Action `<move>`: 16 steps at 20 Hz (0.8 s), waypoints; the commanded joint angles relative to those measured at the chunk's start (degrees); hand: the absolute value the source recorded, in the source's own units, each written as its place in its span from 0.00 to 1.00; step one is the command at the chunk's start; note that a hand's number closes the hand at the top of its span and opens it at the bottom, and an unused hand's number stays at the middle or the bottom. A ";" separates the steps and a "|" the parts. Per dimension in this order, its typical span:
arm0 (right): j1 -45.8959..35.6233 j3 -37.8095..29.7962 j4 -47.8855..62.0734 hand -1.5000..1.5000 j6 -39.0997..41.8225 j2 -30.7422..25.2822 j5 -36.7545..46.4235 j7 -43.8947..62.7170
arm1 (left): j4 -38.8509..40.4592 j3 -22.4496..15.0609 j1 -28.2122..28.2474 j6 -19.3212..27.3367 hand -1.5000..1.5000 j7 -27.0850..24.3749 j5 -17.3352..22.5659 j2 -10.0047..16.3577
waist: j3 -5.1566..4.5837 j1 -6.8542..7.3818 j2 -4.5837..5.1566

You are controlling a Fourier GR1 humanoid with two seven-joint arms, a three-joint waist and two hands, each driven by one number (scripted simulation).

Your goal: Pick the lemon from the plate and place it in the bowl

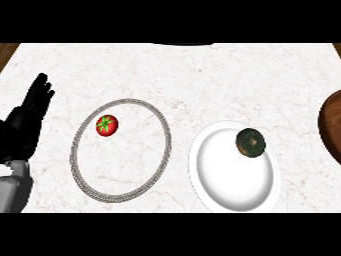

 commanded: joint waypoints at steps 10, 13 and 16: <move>-10.67 -15.63 24.12 0.00 19.88 1.23 -17.78 -11.44 | -1.77 1.42 1.91 -1.75 0.50 0.37 1.02 1.15 | 0.13 -0.26 -0.44; -12.24 -19.77 28.92 0.00 26.46 -1.93 -22.46 -9.14 | -0.08 0.34 3.60 -1.06 0.50 -2.90 -0.43 -0.45 | 0.10 -0.62 -0.10; -10.76 -20.71 32.33 0.00 30.29 -6.61 -22.89 -9.80 | 1.93 2.16 -1.65 -1.54 0.50 -0.84 0.68 0.91 | 0.21 -1.12 0.39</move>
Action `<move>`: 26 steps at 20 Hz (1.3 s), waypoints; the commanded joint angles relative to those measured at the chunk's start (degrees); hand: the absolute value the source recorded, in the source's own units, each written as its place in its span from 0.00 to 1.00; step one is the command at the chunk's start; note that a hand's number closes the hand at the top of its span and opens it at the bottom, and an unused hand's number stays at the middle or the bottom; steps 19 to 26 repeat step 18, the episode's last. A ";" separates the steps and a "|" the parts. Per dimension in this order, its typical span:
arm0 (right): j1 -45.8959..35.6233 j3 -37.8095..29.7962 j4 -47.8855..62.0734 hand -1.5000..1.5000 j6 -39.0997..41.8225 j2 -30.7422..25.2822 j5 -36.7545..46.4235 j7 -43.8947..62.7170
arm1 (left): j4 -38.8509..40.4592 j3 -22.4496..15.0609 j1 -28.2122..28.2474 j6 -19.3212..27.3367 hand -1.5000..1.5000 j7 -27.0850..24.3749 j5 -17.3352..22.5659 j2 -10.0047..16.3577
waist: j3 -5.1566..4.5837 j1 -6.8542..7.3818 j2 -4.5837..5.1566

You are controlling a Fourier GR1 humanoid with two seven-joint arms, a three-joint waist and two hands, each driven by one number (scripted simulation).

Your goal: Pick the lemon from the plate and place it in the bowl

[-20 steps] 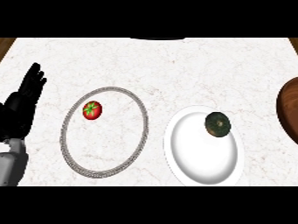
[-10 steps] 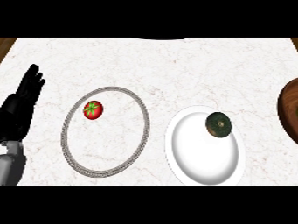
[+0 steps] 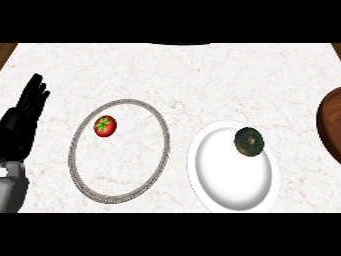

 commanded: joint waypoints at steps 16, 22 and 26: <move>5.50 -7.71 5.51 0.00 24.19 -11.55 -10.48 2.69 | -1.58 -0.29 1.45 0.74 0.50 0.01 -0.15 -1.50 | 0.70 -0.44 0.09; 7.00 -7.92 4.65 0.00 26.67 -11.33 -11.34 2.78 | -0.72 0.41 1.70 0.56 0.50 -0.29 -0.04 -0.96 | 0.72 -1.24 0.04; 7.00 -7.92 4.65 0.00 26.67 -11.33 -11.34 2.78 | -0.72 0.41 1.70 0.56 0.50 -0.29 -0.04 -0.96 | 0.72 -1.24 0.04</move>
